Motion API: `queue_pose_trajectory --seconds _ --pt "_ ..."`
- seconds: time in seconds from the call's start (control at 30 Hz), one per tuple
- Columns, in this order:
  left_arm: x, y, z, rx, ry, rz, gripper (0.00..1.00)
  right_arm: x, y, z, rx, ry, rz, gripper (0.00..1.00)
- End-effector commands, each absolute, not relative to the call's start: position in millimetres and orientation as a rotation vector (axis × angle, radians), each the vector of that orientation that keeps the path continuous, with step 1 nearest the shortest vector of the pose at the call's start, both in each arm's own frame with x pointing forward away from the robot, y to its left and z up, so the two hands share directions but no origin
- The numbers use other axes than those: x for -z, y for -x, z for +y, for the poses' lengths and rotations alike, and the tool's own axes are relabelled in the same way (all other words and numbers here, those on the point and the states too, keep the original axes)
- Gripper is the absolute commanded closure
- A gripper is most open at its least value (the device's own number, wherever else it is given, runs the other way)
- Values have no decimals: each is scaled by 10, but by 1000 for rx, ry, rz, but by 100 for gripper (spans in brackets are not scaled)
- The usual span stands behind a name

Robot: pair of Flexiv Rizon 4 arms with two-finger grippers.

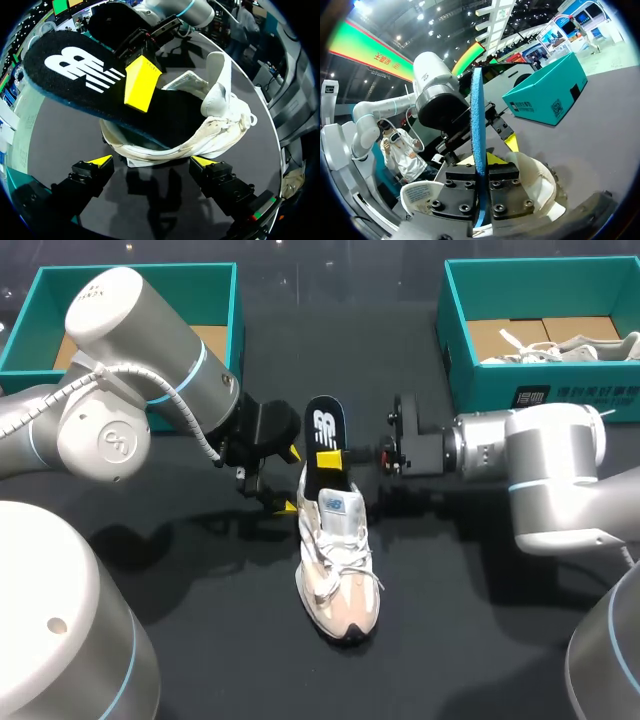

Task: Take the shoe out of the shoebox, open the shoe tongue, remove and reinsert the insole, then place the shoe into the shoebox

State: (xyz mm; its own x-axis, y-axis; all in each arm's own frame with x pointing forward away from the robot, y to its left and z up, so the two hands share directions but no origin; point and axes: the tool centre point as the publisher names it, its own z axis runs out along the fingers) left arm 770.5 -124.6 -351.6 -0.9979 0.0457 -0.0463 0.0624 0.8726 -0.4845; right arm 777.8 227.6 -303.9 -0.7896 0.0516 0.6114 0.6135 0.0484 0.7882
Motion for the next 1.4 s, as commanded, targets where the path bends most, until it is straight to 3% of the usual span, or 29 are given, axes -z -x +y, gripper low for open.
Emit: queue_pose_trajectory --seconds 0.03,0.4,0.47,0.5,0.57,0.8,0.87,0.93,0.97,1.4 --pt "3525 -7705 -1248 779 -87 3007 0 3233 -7650 2287 1792 697 -1873 100" --pt "3525 -7705 -1248 779 -87 3007 0 3347 -7446 2309 1768 790 -1845 100" --pt "3525 -7705 -1248 779 -87 3007 0 3273 -7483 2332 1771 768 -1869 69" --pt "3525 -7705 -1248 779 -87 3007 0 3245 -7505 2338 1772 756 -1879 60" --pt "3525 -7705 -1248 779 -87 3007 0 3191 -7561 2345 1771 732 -1904 56" --pt "3525 -7705 -1248 779 -87 3007 0 3077 -7740 2375 1755 674 -1958 59" --pt "3525 -7705 -1248 779 -87 3007 0 3065 -7772 2374 1753 667 -1960 65" --pt "3525 -7705 -1248 779 -87 3007 0 3068 -7798 2372 1753 666 -1959 81" --pt "3525 -7705 -1248 779 -87 3007 0 3075 -7807 2371 1752 669 -1955 100" --pt "3525 -7705 -1248 779 -87 3007 0 3336 -7505 2348 1699 771 -1879 100"
